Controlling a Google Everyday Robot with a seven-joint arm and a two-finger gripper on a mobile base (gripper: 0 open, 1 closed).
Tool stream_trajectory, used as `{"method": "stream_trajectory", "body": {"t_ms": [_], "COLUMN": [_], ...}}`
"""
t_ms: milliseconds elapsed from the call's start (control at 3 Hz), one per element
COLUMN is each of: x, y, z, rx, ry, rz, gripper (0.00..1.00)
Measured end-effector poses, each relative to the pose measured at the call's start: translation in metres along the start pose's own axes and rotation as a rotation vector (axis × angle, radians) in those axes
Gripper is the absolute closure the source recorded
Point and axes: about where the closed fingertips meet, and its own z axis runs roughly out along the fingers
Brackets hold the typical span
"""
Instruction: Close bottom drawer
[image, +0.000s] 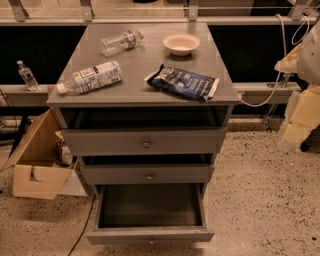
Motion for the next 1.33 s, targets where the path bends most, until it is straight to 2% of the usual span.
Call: {"method": "stream_trajectory", "body": {"t_ms": [333, 667, 1000, 1333], "x": [0.000, -0.006, -0.011, -0.011], "y": [0.000, 0.019, 0.051, 0.053], "z": [0.000, 0.029, 0.073, 0.078], "rx": [0.000, -0.048, -0.127, -0.134], "ry": [0.000, -0.045, -0.091, -0.102], "rz": [0.000, 0.010, 0.035, 0.033], "gripper": [0.00, 0.00, 0.00, 0.00]}}
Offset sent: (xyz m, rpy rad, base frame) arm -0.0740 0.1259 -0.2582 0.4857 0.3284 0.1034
